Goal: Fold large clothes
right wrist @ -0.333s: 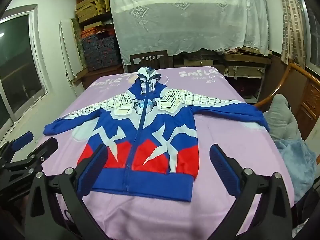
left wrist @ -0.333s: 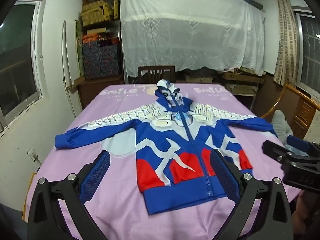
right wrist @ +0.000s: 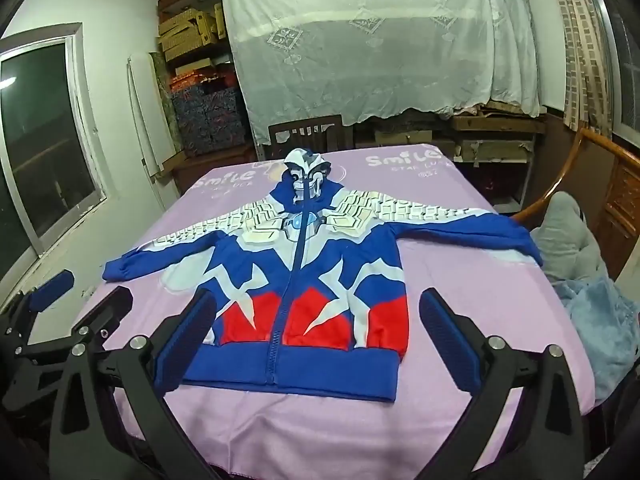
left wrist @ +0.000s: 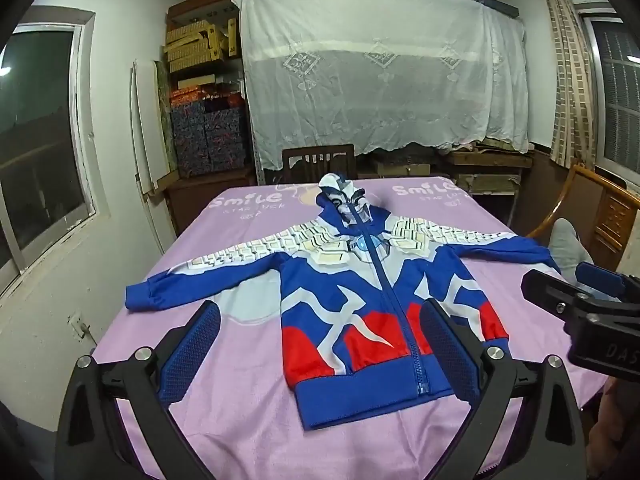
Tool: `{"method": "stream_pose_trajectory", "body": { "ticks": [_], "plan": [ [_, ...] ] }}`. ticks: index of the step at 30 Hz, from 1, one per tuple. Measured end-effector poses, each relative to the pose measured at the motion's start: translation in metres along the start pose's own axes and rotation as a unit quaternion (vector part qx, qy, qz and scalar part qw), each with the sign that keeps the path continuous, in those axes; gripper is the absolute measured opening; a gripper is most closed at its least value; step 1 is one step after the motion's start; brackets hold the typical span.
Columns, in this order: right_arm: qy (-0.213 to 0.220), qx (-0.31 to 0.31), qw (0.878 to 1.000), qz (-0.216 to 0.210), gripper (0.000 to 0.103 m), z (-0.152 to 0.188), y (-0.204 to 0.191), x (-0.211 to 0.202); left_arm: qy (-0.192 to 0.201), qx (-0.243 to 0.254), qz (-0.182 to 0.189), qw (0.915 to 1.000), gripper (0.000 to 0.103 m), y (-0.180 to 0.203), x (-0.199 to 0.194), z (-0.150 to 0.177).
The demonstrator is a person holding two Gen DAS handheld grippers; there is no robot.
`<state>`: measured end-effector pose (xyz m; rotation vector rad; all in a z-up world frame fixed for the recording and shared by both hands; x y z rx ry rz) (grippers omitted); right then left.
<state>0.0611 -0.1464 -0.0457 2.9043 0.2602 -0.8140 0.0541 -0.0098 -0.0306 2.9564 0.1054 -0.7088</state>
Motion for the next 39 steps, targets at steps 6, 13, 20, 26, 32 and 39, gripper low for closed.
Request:
{"method": "stream_pose_trajectory", "body": {
  "ticks": [6, 13, 20, 26, 32, 39],
  "plan": [
    [-0.005, 0.016, 1.000, -0.023, 0.099, 0.005, 0.014, 0.006, -0.016, -0.001, -0.006, 0.9999, 0.100, -0.003, 0.009, 0.005],
    [-0.005, 0.001, 1.000, -0.021, 0.099, 0.006, 0.007, 0.007, -0.020, 0.004, -0.007, 0.9998, 0.100, -0.003, 0.013, 0.010],
    [0.001, -0.015, 1.000, -0.016, 0.099, 0.007, 0.001, 0.005, -0.019, 0.005, -0.009, 0.9998, 0.100, -0.003, 0.014, 0.010],
    [0.000, -0.013, 1.000, -0.017, 0.099, 0.009, 0.001, 0.007, -0.019, 0.005, -0.009, 0.9998, 0.100, -0.003, 0.014, 0.010],
    [-0.001, -0.014, 1.000, -0.017, 0.099, 0.010, 0.001, 0.007, -0.019, 0.005, -0.009, 0.9998, 0.100, -0.003, 0.014, 0.011],
    [-0.002, -0.011, 1.000, -0.019, 0.099, 0.013, 0.000, 0.009, -0.019, 0.006, -0.009, 0.9998, 0.100, -0.003, 0.014, 0.012]
  ]
}}
Point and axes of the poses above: each gripper's, at about its wrist camera, not at the fingertips, and x roughly the way its jaws point, y to its right, z to its underside, the point moved 10 cm from there along x, roughly the way its jaws point, and after that the axes turned 9 degrees about -x, right-handed, at the moved point
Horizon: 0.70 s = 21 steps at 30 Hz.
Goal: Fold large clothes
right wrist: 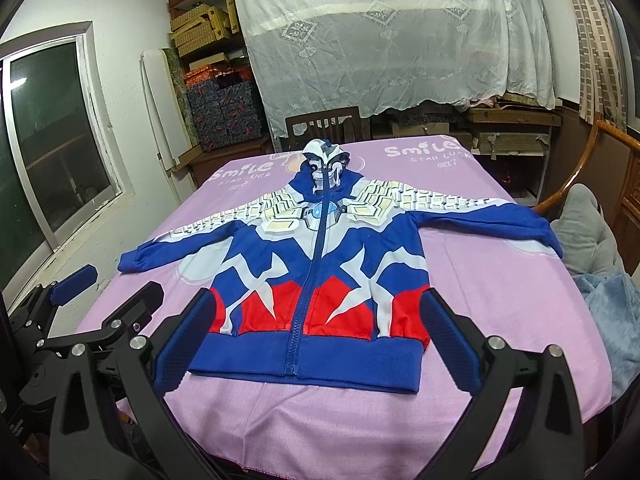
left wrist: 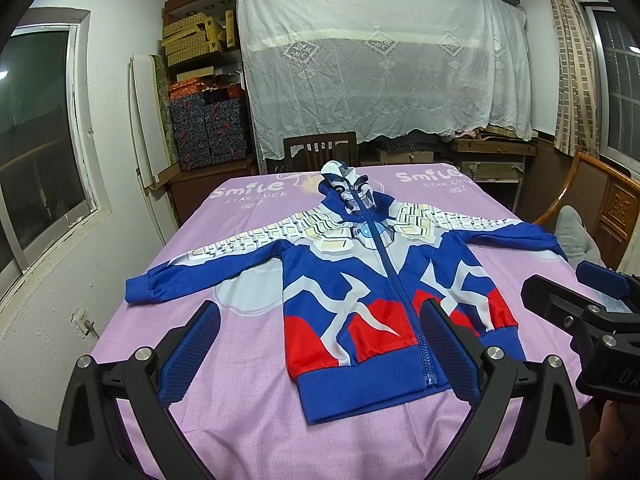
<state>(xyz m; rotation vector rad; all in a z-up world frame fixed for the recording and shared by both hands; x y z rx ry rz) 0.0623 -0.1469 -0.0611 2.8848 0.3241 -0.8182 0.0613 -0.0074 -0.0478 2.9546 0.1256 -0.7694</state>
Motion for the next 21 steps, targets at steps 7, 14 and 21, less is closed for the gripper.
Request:
{"method": "stream_pose_trajectory", "body": {
  "ticks": [7, 14, 21],
  "plan": [
    [-0.003, 0.000, 1.000, -0.002, 0.099, 0.0024, -0.0024, 0.0024, 0.000, 0.001, 0.000, 1.0000, 0.100, -0.0004, 0.0002, 0.0016],
    [-0.003, 0.001, 1.000, -0.003, 0.099, 0.0026, -0.0023, 0.0028, -0.001, 0.001, -0.001, 1.0000, 0.100, 0.0004, 0.0003, 0.0015],
    [-0.005, 0.003, 1.000, -0.003, 0.099, 0.0039, -0.0032, 0.0035, -0.001, 0.002, -0.001, 1.0000, 0.100, 0.0006, 0.0004, 0.0024]
  ]
}}
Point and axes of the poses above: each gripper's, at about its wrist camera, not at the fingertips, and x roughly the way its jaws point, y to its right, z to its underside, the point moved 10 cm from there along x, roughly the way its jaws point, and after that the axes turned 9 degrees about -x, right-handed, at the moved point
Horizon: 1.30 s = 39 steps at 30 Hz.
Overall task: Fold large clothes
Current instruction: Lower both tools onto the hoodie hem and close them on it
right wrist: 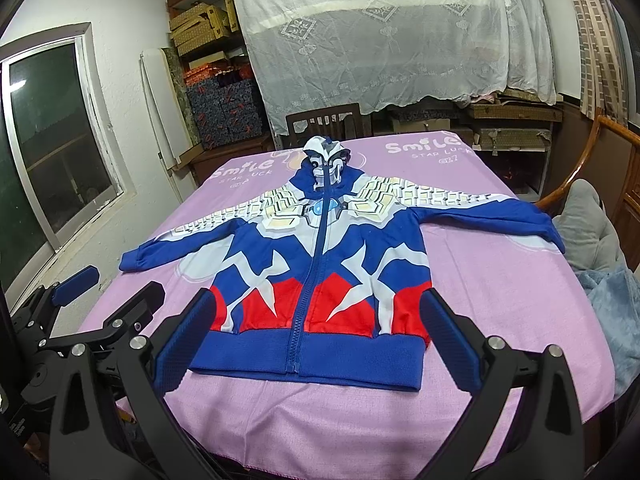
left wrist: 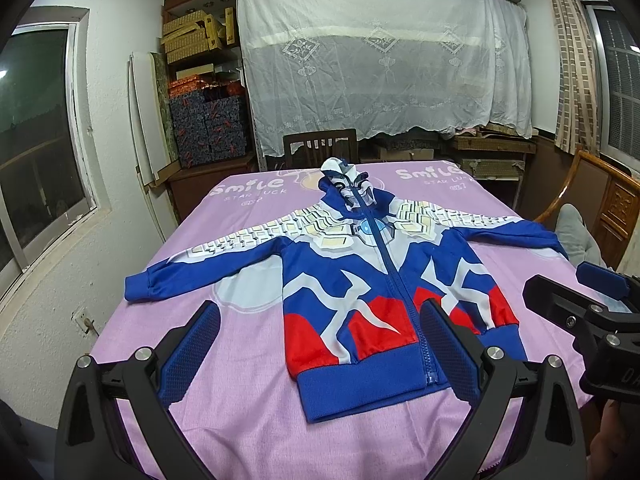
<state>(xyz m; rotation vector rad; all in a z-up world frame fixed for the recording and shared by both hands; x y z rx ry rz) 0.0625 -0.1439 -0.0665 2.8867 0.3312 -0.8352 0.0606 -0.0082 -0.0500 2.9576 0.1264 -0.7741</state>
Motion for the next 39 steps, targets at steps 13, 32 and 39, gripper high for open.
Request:
{"method": "stream_pose_trajectory", "body": {
  "ticks": [13, 32, 39],
  "plan": [
    [-0.006, 0.002, 1.000, -0.003, 0.099, 0.001, 0.002, 0.002, -0.002, -0.001, 0.000, 1.0000, 0.100, -0.002, 0.000, 0.004],
    [-0.026, 0.036, 0.999, 0.000, 0.099, 0.025, 0.057, 0.016, -0.125, -0.080, 0.050, 0.9876, 0.100, -0.055, 0.050, 0.038],
    [-0.098, 0.092, 0.990, -0.043, 0.099, 0.073, 0.085, 0.062, -0.194, -0.095, 0.090, 0.9723, 0.097, -0.045, 0.087, 0.065]
  ]
}}
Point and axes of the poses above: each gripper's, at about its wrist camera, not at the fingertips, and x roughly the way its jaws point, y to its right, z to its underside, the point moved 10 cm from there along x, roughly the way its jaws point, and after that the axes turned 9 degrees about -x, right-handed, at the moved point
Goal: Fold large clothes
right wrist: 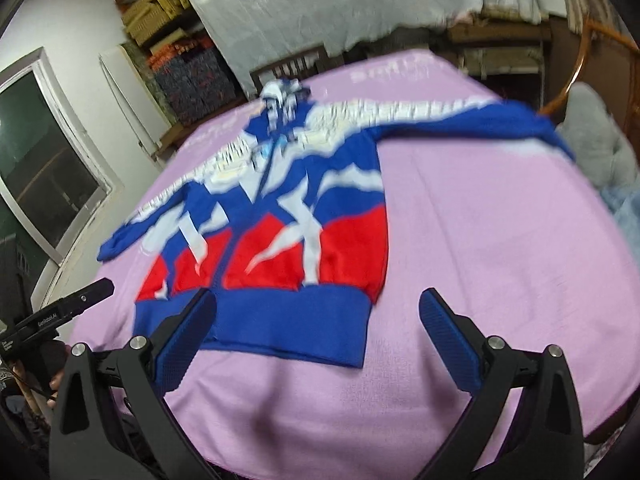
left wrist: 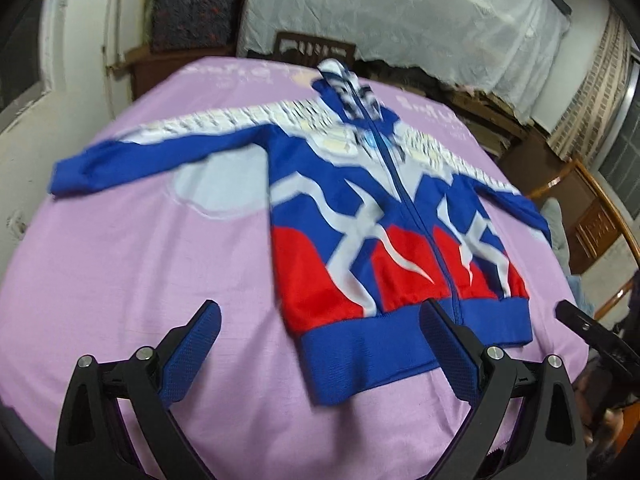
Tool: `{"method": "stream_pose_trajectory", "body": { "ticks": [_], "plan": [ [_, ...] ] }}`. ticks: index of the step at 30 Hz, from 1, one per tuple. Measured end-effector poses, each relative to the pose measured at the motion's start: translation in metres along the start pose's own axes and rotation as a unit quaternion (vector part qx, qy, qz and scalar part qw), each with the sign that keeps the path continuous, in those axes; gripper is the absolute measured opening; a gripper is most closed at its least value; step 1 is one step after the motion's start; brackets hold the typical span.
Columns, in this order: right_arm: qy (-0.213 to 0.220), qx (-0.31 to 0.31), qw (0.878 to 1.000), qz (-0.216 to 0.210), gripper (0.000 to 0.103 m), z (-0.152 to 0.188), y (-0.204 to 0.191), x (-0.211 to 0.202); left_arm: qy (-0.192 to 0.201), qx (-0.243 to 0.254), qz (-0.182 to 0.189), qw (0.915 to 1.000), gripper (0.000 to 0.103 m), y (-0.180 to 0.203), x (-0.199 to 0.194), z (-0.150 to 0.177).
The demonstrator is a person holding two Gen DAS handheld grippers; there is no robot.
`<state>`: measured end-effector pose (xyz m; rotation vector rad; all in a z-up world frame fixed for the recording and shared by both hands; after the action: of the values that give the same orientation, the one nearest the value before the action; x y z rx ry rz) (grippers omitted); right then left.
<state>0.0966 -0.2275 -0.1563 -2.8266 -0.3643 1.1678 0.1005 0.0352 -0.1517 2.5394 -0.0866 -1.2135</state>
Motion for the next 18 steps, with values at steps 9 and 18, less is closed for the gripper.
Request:
{"method": "stream_pose_trajectory", "body": {
  "ticks": [9, 18],
  "plan": [
    [-0.036, 0.000, 0.999, -0.006, 0.068, 0.014, 0.006, 0.034, -0.043, 0.023, -0.010, 0.9988, 0.047, 0.006, 0.042, 0.012],
    [-0.059, -0.007, 0.998, -0.014, 0.025, 0.026, 0.005, 0.043, -0.040, 0.026, -0.015, 0.9987, 0.013, -0.005, 0.043, 0.010]
  ]
}}
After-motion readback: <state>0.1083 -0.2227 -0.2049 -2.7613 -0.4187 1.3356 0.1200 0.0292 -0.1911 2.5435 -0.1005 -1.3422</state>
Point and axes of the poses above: each gripper's, at about its wrist camera, not at the fingertips, and x roughly the way its jaws point, y to its right, z to its underside, the point moved 10 cm from there along x, roughly the way its jaws point, and after that the axes turned 9 degrees about -x, right-handed, at the moved point
